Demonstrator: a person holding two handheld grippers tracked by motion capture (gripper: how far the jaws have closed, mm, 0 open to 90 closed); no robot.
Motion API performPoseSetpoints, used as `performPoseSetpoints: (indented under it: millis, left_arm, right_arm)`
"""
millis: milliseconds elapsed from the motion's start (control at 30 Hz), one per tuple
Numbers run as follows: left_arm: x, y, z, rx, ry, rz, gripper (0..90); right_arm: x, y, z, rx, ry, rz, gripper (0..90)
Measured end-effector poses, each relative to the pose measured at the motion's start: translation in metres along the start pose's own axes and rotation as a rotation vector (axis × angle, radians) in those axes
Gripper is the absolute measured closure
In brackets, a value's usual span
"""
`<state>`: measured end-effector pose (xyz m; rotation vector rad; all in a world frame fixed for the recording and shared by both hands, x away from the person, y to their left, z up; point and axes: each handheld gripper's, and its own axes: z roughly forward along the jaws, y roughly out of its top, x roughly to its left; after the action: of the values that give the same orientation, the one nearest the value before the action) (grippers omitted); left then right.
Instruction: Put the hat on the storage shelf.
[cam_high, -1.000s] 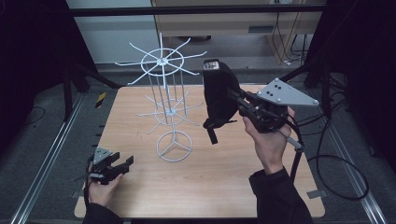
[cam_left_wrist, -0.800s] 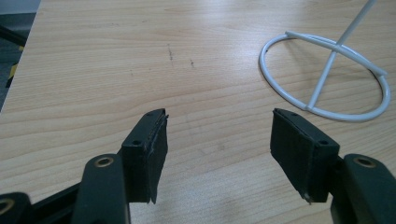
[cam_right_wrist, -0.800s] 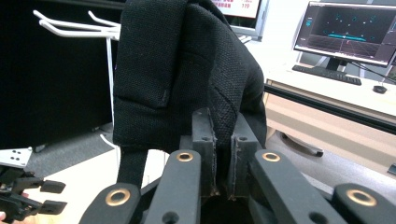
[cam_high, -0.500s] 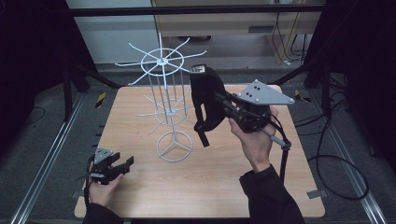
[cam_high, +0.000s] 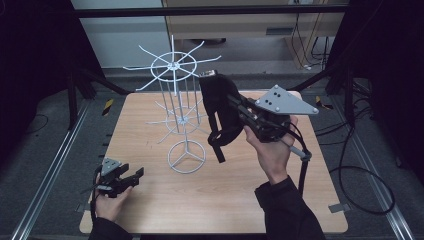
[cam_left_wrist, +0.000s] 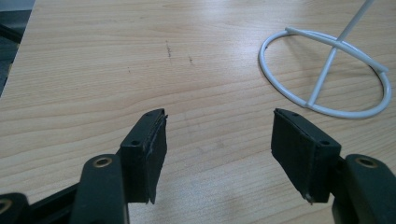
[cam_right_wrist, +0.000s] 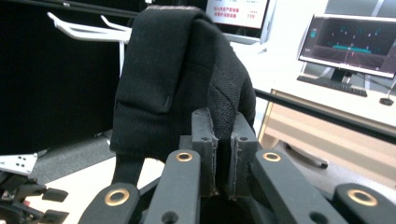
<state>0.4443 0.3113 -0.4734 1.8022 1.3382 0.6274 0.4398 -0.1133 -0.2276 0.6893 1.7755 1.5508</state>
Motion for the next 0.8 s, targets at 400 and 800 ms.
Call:
performPoseSetpoints:
  millis: [400, 800]
  left_arm:
    - [0.000, 0.000, 0.001, 0.007, -0.003, 0.000, 35.0]
    - [0.000, -0.001, 0.001, 0.010, -0.004, 0.001, 34.5]
  right_arm:
    - [0.008, 0.001, 0.013, 0.046, -0.024, -0.031, 73.2]
    - [0.002, -0.005, 0.011, 0.019, -0.067, -0.026, 52.4]
